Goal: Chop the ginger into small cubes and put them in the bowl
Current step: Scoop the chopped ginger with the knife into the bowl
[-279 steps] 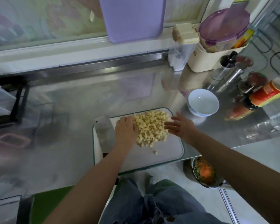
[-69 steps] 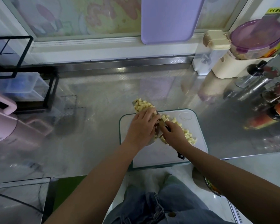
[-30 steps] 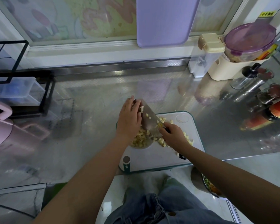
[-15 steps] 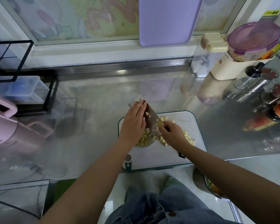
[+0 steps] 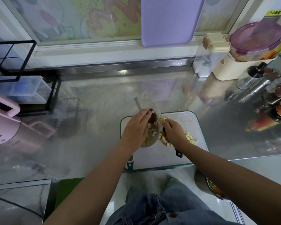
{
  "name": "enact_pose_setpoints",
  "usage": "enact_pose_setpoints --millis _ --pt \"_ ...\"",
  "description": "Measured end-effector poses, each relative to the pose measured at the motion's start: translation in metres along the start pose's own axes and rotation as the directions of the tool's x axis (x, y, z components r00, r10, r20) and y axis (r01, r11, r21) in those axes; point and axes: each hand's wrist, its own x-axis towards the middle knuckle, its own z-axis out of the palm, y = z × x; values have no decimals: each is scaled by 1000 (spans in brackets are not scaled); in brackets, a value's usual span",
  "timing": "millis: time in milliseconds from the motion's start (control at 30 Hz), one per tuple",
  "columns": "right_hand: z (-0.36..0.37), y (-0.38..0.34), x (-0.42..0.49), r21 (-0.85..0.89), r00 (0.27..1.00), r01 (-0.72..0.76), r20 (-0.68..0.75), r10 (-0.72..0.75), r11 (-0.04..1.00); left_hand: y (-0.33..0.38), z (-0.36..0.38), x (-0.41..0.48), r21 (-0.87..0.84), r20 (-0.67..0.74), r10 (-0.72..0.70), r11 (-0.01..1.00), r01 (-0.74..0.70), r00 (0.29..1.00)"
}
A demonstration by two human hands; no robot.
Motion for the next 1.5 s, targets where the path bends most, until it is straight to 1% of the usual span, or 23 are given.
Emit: enact_pose_setpoints --millis 100,200,267,333,400,433,500,567,733,800,900,933,1000,1067,1133,1200,1333,1400,1467,1500 --pt "1 -5 0 66 1000 -18 4 18 998 2 2 8 34 99 101 994 -104 990" --pt "-1 -7 2 109 999 -39 4 38 993 -5 1 -1 57 151 132 988 -142 980" --pt "-2 -7 3 102 999 -41 -11 42 994 -11 -1 -13 15 147 123 992 -127 981" --pt "-2 -6 3 93 999 -38 -18 40 995 -13 -3 -24 1 147 78 997 -79 986" --pt "-1 -5 2 87 999 -36 -3 37 996 -9 -6 -24 5 119 28 1000 -29 992" --pt "0 -5 2 80 999 -33 12 32 996 -5 -7 -19 -2 95 29 1000 -29 995" --pt "3 -6 1 59 999 -16 45 13 998 4 -8 -7 7 73 90 996 -91 993" --pt "4 -7 0 39 998 -1 60 -1 999 11 -6 3 30 96 163 986 -166 982" --pt "0 -8 1 96 1000 -26 6 26 995 3 -1 -11 73 171 219 969 -234 961" --pt "-1 -7 1 100 999 -38 -18 40 994 -7 1 -26 66 197 193 976 -209 961" --pt "1 -6 0 102 998 -42 -33 45 994 -11 -2 -35 55 154 94 993 -104 984" --pt "2 -7 0 101 998 -44 -29 47 994 -8 -4 -32 57 134 100 993 -108 986" --pt "5 -9 -1 107 999 -47 -15 49 993 2 -4 -24 60 122 171 982 -180 978" --pt "7 -13 -1 142 998 -58 -3 59 988 8 -1 -21 65 156 231 968 -243 961" --pt "7 -16 -1 198 996 -86 -3 88 977 6 3 -26 96 202 231 962 -254 952" --pt "5 -15 -1 228 994 -109 -5 113 968 -4 5 -36 113 217 212 964 -240 953" --pt "4 -8 -6 189 992 -119 -12 124 975 -8 -1 -44 117 125 138 981 -153 983" --pt "6 -7 -9 214 993 -117 4 119 970 -1 -1 -37 127 71 152 979 -160 986" --pt "7 -8 -11 220 994 -108 23 106 969 7 1 -30 114 47 178 977 -183 983" --pt "6 -8 -12 214 994 -106 25 103 971 9 1 -27 106 37 167 980 -170 985"
